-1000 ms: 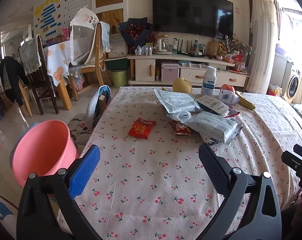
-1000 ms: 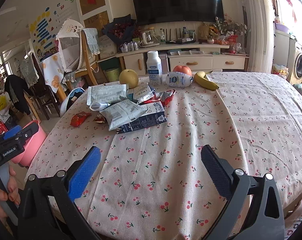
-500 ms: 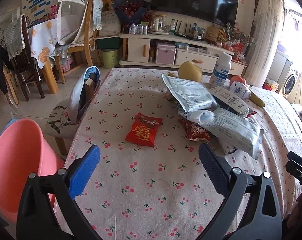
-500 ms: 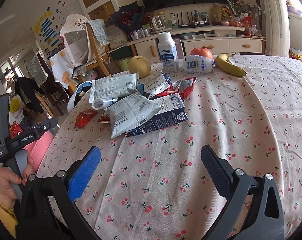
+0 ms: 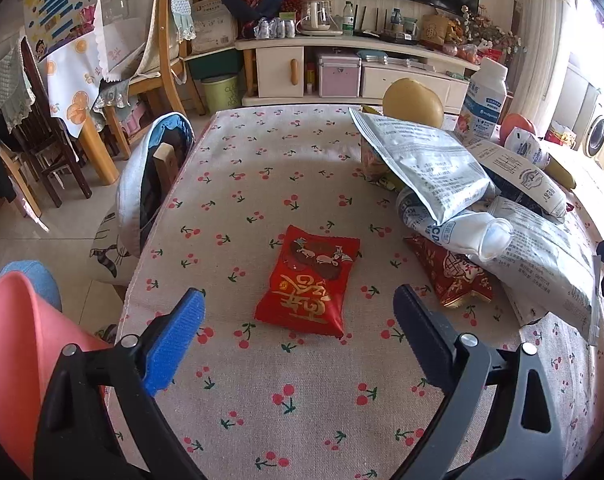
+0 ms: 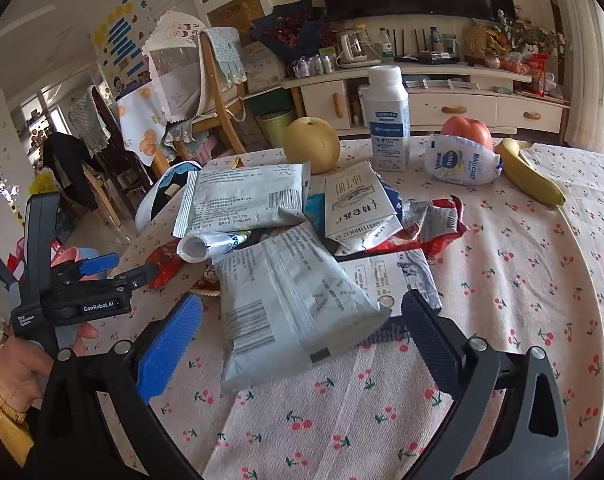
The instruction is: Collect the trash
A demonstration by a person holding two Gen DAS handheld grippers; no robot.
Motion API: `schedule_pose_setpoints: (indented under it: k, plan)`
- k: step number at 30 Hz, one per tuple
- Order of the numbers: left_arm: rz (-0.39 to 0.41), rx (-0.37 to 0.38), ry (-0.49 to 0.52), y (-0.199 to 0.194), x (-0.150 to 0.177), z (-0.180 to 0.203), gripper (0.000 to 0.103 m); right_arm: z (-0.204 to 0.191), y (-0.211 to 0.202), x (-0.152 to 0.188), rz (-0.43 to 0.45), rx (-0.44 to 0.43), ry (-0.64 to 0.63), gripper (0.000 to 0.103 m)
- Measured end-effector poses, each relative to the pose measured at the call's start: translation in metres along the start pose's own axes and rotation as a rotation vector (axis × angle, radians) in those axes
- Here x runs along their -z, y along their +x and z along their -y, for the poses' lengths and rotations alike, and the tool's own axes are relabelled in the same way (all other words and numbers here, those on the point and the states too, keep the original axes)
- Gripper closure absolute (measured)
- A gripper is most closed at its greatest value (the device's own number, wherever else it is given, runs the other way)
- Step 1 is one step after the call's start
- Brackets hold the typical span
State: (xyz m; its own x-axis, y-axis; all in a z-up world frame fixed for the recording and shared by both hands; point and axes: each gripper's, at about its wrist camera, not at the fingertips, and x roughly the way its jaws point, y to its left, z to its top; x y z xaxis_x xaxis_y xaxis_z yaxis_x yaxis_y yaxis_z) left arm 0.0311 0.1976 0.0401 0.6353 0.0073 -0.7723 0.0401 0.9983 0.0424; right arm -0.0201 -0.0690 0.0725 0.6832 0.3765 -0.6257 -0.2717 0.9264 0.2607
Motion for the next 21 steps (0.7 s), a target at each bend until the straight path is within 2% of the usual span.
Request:
schedule_pose_setpoints:
  k: [3, 7, 10, 15, 21]
  plan:
    - [-0.017, 0.006, -0.012, 0.008, -0.002, -0.005, 0.018, -0.004, 0.009, -0.005, 0.001, 0.004, -0.04, 0.004]
    - [-0.038, 0.004, -0.023, 0.017, -0.002, -0.01, 0.024, -0.01, 0.031, -0.011, -0.039, -0.002, -0.131, 0.004]
    - [-0.04, 0.022, -0.03, 0.02, -0.003, -0.011, 0.026, -0.012, 0.04, -0.009, -0.074, -0.012, -0.152, 0.004]
    - [-0.069, 0.027, -0.022, 0.029, -0.002, -0.004, 0.047, -0.014, 0.047, -0.006, -0.093, 0.013, -0.187, 0.004]
    - [-0.058, 0.007, -0.01, 0.027, 0.001, 0.003, 0.053, -0.019, 0.049, -0.004, -0.115, 0.028, -0.228, 0.009]
